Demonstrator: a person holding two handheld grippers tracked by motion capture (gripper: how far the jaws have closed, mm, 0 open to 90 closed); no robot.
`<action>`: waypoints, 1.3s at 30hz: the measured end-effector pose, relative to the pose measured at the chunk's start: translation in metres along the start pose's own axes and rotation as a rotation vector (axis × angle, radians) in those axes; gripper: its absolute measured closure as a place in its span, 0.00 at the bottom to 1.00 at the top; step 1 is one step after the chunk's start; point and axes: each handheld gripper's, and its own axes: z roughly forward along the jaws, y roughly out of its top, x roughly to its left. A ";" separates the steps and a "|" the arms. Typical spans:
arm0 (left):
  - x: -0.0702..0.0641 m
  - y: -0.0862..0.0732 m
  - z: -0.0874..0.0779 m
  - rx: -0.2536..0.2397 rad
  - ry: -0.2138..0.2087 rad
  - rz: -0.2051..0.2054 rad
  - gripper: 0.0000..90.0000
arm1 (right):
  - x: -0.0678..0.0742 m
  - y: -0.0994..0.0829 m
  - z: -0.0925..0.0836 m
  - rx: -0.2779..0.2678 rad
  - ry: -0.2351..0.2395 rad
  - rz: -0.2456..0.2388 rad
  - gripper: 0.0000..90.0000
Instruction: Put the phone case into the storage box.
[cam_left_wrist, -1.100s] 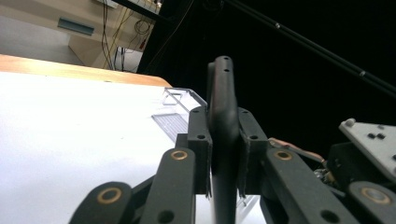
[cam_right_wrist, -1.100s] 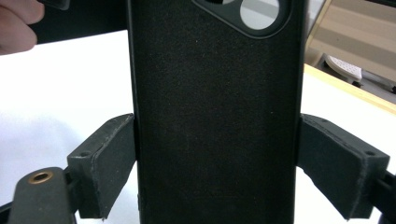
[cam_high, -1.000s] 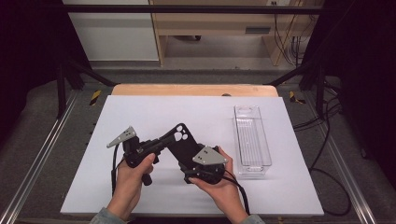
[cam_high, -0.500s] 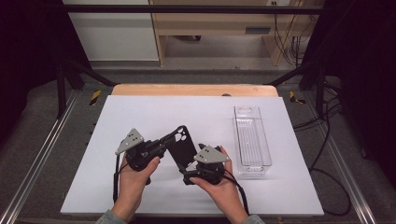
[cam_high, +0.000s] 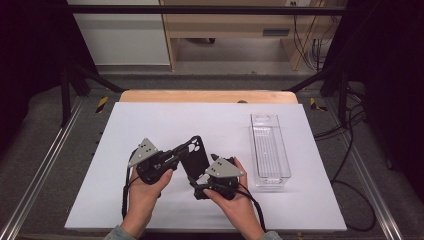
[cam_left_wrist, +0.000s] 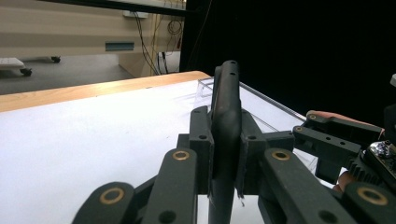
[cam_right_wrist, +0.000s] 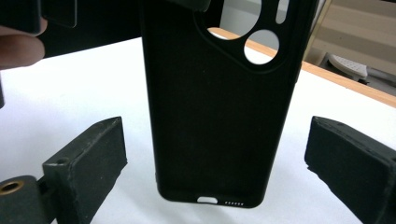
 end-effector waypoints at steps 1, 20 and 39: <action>-0.001 0.000 0.000 0.000 0.000 -0.002 0.89 | 0.000 0.000 0.000 -0.003 -0.002 0.002 0.06; -0.015 0.000 0.008 0.021 -0.018 0.000 0.89 | -0.003 0.003 -0.004 -0.092 -0.045 0.074 0.07; -0.028 -0.001 0.012 0.026 -0.056 0.002 0.89 | -0.007 0.003 -0.004 -0.106 -0.059 0.111 0.05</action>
